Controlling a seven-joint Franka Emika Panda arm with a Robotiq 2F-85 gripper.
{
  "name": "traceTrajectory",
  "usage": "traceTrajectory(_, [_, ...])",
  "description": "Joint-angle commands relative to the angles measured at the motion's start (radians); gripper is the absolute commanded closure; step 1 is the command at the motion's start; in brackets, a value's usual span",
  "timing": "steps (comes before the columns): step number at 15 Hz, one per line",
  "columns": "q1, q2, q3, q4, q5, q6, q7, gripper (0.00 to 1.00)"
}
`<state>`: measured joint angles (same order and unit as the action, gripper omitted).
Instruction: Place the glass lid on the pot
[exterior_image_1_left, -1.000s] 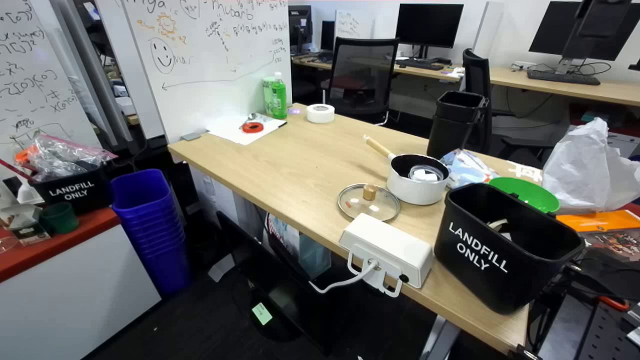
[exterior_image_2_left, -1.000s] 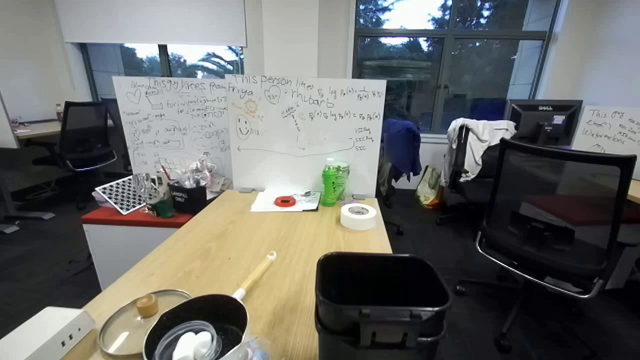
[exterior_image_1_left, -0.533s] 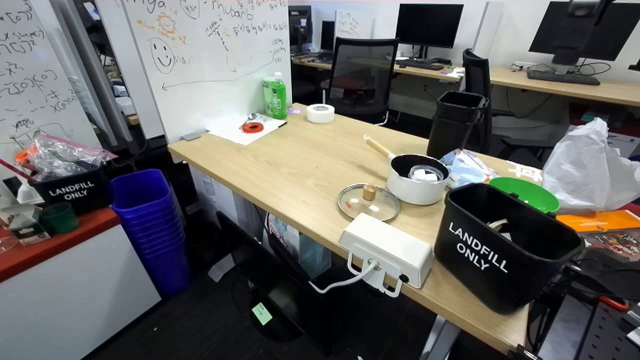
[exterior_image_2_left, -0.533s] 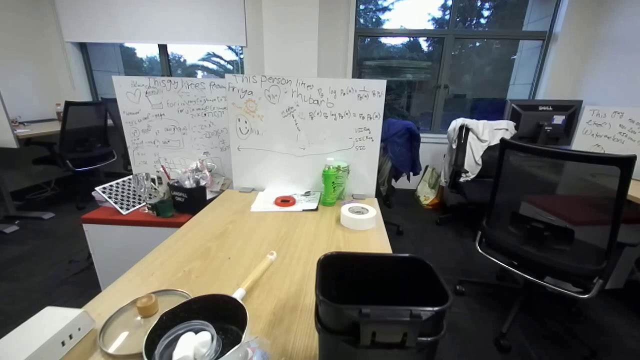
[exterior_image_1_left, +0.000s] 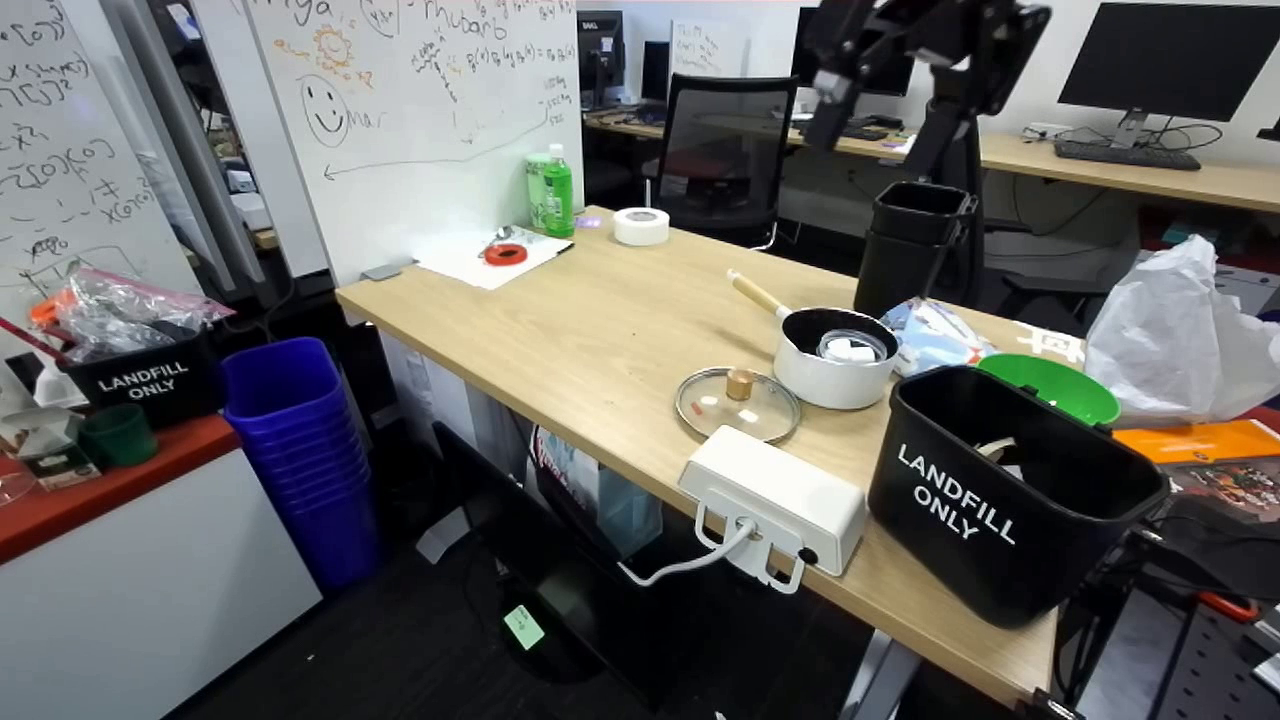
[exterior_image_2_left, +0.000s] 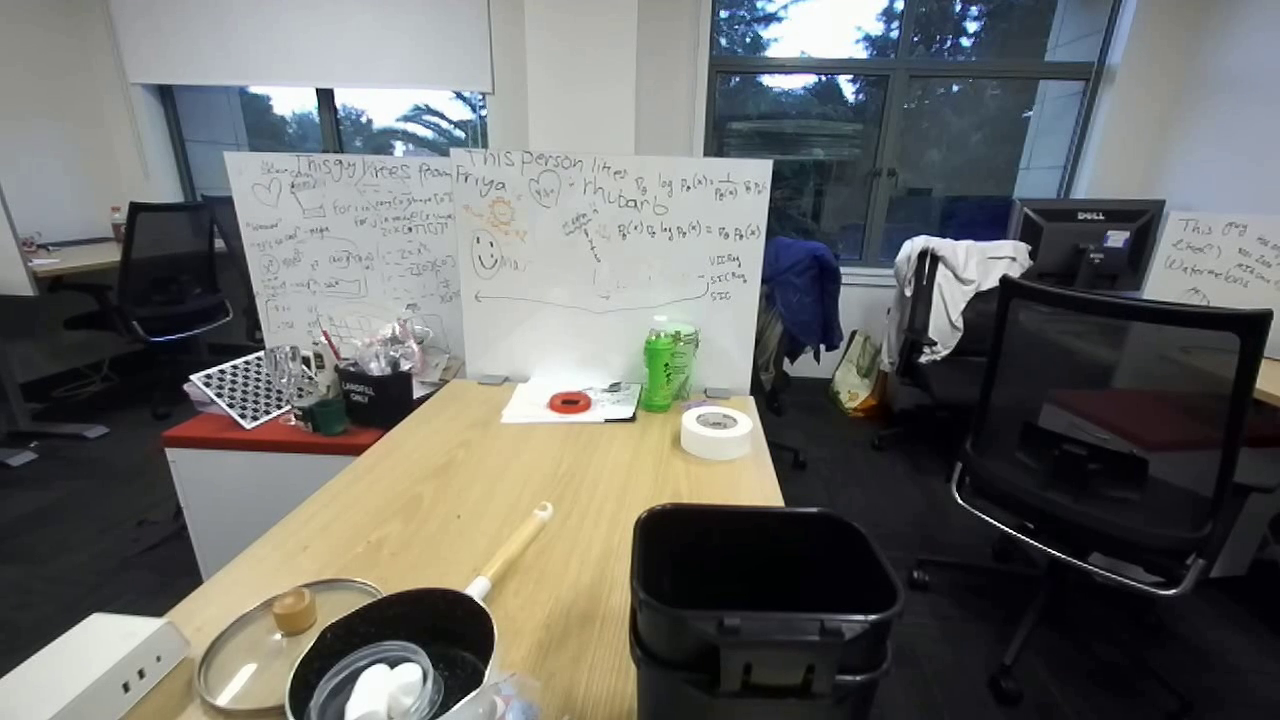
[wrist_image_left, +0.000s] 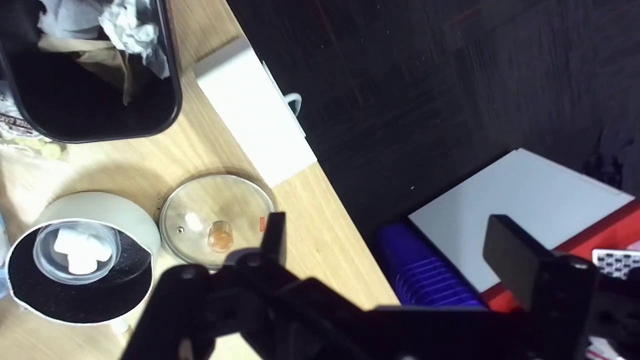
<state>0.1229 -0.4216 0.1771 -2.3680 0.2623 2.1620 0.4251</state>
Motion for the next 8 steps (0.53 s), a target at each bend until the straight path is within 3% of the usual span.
traceTrajectory(1, [-0.05,0.158,0.041,0.091,-0.045,0.022,0.163,0.0])
traceTrajectory(2, [-0.055,0.192,0.045,0.109,-0.066,0.026,0.212,0.0])
traceTrajectory(3, [-0.026,0.136,0.019,0.053,-0.039,0.043,0.137,0.0])
traceTrajectory(8, [-0.025,0.145,0.019,0.066,-0.044,0.042,0.148,0.0])
